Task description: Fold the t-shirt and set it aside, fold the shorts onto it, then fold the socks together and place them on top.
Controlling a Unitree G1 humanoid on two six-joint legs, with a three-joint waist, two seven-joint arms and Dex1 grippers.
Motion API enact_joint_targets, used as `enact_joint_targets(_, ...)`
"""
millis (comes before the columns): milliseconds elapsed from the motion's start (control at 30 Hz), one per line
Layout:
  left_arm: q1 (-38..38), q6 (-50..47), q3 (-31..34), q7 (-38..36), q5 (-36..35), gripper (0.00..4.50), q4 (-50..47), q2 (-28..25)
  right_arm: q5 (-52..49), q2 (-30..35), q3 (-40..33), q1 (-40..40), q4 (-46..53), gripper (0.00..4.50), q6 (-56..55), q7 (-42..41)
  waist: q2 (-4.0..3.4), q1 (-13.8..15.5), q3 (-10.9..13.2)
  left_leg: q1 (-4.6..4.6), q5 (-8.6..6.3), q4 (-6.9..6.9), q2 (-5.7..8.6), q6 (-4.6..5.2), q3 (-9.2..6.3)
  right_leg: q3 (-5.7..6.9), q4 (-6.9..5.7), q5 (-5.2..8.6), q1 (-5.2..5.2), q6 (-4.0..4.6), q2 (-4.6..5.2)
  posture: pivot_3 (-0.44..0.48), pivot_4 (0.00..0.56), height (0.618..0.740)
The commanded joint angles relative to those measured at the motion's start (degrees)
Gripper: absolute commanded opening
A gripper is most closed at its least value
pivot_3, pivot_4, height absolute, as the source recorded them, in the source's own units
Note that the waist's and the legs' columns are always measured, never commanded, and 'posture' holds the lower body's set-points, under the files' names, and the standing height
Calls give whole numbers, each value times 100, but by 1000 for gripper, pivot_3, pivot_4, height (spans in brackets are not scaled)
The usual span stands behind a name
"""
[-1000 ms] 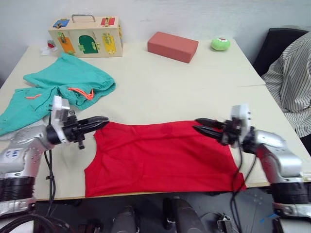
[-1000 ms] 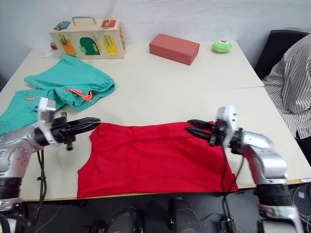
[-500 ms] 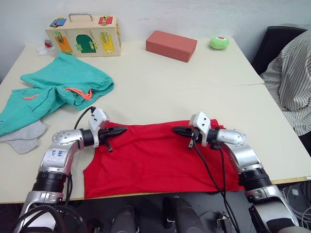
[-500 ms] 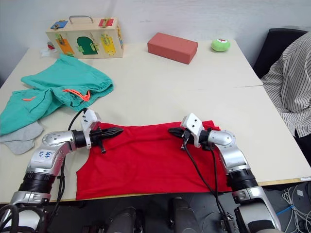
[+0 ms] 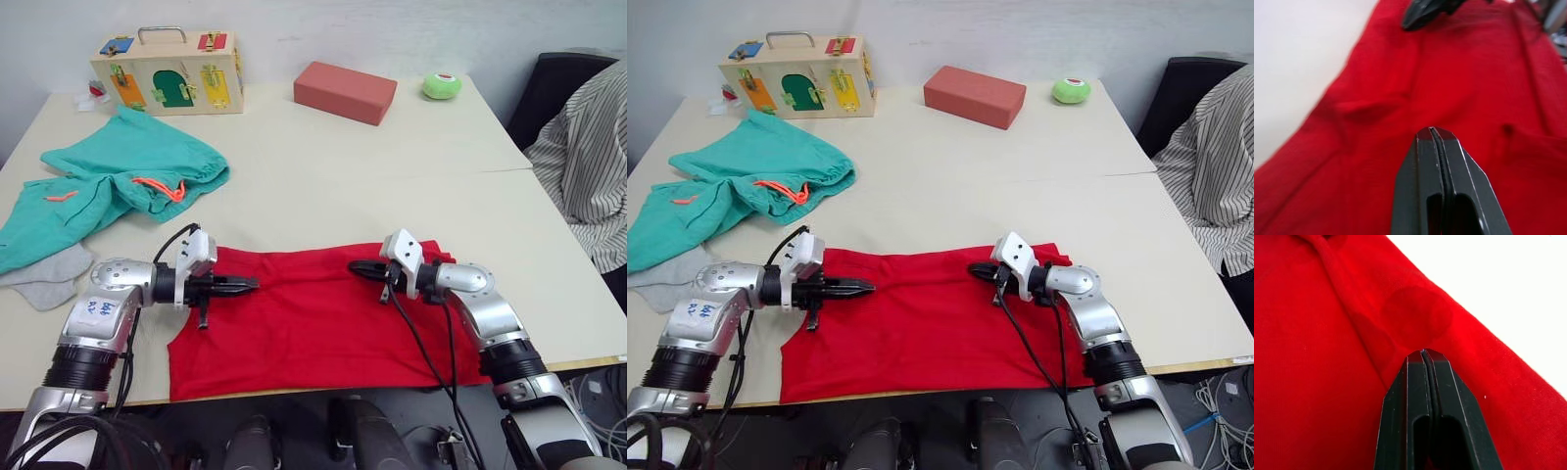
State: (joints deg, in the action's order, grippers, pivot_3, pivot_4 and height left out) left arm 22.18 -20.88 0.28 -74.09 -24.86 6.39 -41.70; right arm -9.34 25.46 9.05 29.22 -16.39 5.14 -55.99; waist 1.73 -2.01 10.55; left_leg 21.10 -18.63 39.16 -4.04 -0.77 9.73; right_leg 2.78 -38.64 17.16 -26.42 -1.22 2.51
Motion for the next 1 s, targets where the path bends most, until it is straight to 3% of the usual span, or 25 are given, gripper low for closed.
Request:
enact_joint_targets(33,255,62,467,388,-254,0,-60,181,-38,28,-87,24,97,15,-11,-11,0,6,0,0,0,0,1,0,-2,0,1,0,1,0,0,0,150,740)
enact_joint_targets(267,1086,827,93,1518,830,0,1077,642,-72,38,-107,-41,190,15,19,-28,0,37,0,1,4,3,15,8,-10,0,3,-3,8,-6,6,0,150,740)
enact_joint_targets(400,1269,1535,-331,1544,1457,0,1738,721,-59,13,-89,-24,182,15,17,-19,0,1,0,0,3,-1,9,6,-1,1,2,-3,2,-5,3,0,150,740)
enact_joint_targets(533,1348,1999,-493,1299,1576,0,2159,865,-29,-54,-44,20,160,15,16,18,0,11,0,1,3,-1,6,5,3,3,2,-3,-1,-4,2,0,150,740)
enact_joint_targets(767,1136,2192,-395,479,1225,0,1878,755,-2,-104,-51,51,144,15,22,56,0,15,0,0,3,-1,6,5,5,2,1,-3,-1,-4,3,0,150,740)
enact_joint_targets(1000,475,1645,-281,-137,878,0,1057,125,11,-115,-56,65,127,15,56,59,0,-40,0,-1,3,-2,1,4,6,1,0,-2,-3,-3,3,0,150,740)
